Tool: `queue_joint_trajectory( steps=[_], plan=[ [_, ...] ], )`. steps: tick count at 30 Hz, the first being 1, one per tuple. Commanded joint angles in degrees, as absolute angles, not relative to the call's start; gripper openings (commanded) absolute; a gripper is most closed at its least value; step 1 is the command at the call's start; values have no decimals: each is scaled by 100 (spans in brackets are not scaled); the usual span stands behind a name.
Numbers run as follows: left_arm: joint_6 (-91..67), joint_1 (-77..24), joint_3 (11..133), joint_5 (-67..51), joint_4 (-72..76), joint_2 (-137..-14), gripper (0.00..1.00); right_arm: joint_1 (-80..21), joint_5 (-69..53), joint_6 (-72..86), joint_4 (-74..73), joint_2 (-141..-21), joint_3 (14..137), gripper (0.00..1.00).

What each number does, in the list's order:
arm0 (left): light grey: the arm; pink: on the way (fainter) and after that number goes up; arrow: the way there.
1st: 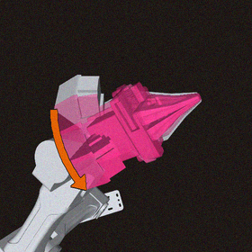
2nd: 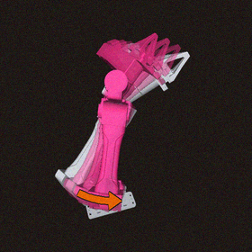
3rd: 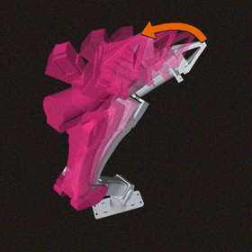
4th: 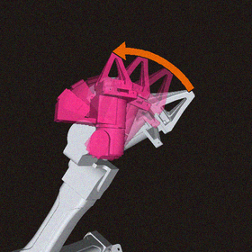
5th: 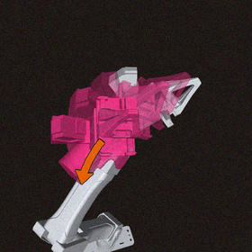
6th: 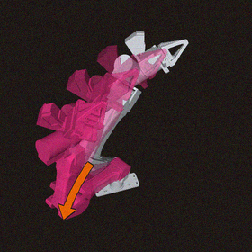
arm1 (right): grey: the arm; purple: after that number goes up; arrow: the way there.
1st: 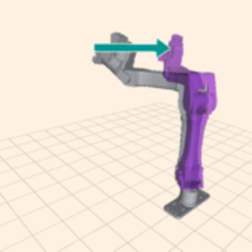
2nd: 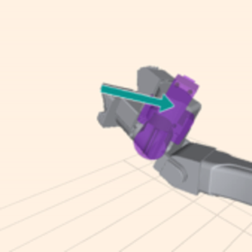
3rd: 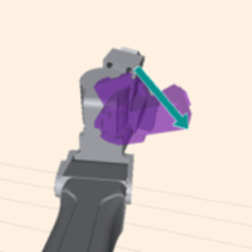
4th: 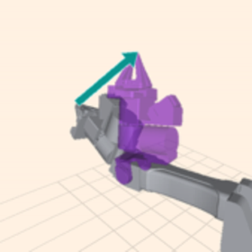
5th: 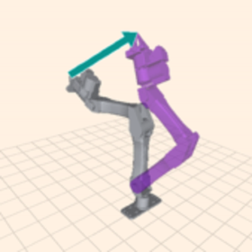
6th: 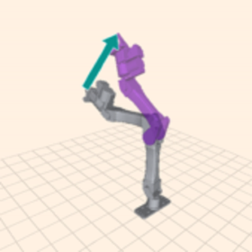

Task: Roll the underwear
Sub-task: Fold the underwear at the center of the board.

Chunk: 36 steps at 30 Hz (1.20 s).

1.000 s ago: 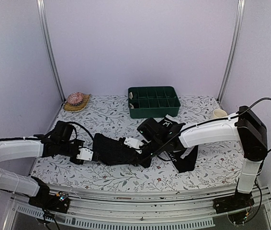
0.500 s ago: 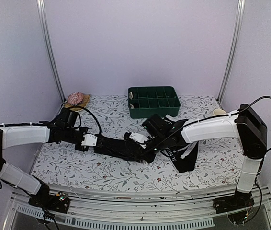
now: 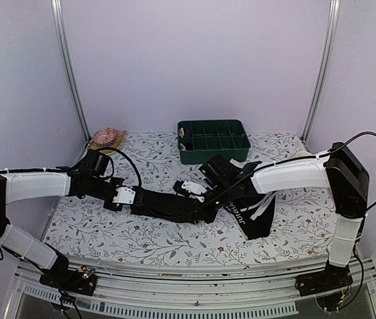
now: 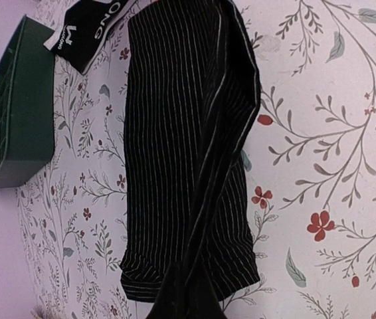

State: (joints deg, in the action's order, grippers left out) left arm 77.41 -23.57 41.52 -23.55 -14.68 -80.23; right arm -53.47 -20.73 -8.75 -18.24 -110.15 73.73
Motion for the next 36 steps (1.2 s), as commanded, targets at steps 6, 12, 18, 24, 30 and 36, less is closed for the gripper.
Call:
queue_joint_trajectory(
  steps=[6,12,18,24,30,36],
  plan=[
    [7730,-2142,4513,-2407,-1497,-8177,0,-5139,-2312,-649,-2087,-11384,7965,3],
    [7769,-2073,5008,-2381,-1622,-8636,0,-4634,-2777,-309,-2127,-11599,8113,3],
    [7813,-2034,5511,-2362,-1691,-9163,0,-4330,-3125,-214,-2118,-11849,8323,3],
    [7778,-2030,6108,-2155,-1760,-9864,0,-4156,-3146,-142,-2167,-12108,8632,4],
    [7600,-2030,6525,-1952,-1637,-10388,0,-4123,-2916,-163,-2309,-12390,8894,7],
    [7398,-2044,6491,-1614,-1090,-10714,0,-4122,-2563,-184,-2386,-12576,9057,8]
  ],
)
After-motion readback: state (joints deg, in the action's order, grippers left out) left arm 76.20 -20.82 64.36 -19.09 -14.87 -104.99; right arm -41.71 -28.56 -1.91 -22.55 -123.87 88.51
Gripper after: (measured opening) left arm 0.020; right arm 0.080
